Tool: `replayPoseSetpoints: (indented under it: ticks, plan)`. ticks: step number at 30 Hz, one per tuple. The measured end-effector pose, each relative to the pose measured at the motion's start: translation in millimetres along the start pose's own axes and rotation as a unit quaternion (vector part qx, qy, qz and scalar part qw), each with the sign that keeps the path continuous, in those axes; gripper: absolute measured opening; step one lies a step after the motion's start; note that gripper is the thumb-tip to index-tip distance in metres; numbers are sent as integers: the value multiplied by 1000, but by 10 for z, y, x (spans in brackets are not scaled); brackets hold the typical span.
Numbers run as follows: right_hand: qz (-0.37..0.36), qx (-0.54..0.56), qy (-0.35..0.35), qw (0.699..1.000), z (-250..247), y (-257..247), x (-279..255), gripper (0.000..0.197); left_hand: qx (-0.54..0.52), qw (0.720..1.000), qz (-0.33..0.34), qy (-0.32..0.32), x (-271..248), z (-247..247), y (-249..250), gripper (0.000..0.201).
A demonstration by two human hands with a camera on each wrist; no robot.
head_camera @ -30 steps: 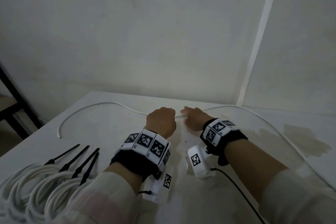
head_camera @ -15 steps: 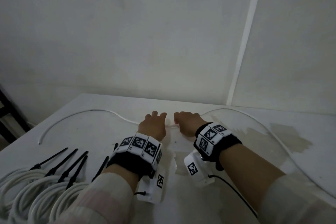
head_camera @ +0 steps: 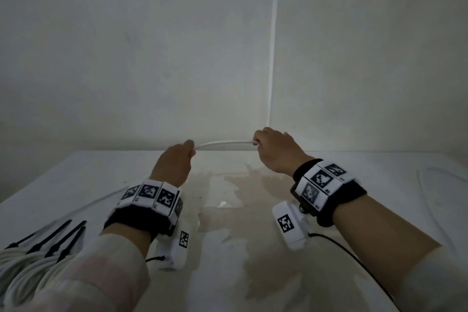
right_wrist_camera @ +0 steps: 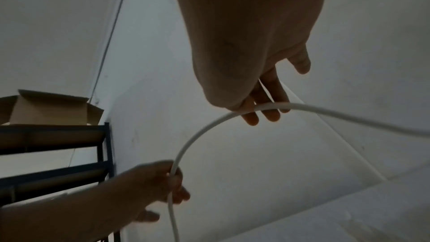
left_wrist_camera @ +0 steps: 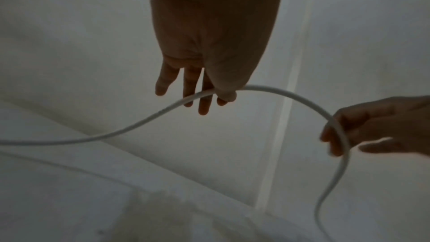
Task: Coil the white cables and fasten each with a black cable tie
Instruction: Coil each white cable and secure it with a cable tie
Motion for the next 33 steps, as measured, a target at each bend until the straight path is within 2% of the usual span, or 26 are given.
replayPoseSetpoints:
  ticks: [2,4,7,10,16,19,23,25,27,30,33]
  plan:
    - [-6,-30,-30,999,-48,-25,-129,31,-21,999,13,29,20,-80,220,25]
    - [-29,-46,-25,998,-120,-106,-215,37,-30,998,25,47,30,-139,421,25]
    - [-73,-70,13,995,-236,-244,-288,39,-19,997,49,57,1,-201,667,24]
    - [-108,-65,55,990,-324,-344,-354,33,-3,996,71,55,-58,-236,830,24]
    - [-101,7,112,988,-574,-218,-497,24,-30,994,96,44,-231,-284,831,21]
    - [-83,12,143,986,-716,-52,-542,19,-39,995,89,11,-302,-208,706,16]
    - [0,83,219,972,-971,334,-578,22,55,993,27,-103,-436,-23,339,16]
    - [23,78,203,976,-998,457,-609,17,47,995,1,-88,-456,-64,234,19]
    - [32,50,135,989,-913,461,-656,16,25,999,-1,-34,-427,-161,252,23]
    - [8,13,60,998,-794,267,-731,54,7,1000,7,29,-373,-296,350,23]
    - [-26,68,15,997,-685,-18,-761,68,1,997,24,69,-341,-416,488,22]
Point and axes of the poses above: each hand's wrist, its own x-axis towards the middle knuckle, its own z-axis out of the palm, y = z × x, the point moved 8 cm from there along x, towards the middle knuckle, and after that the axes turned 15 degrees about y, right-handed, at the moved point
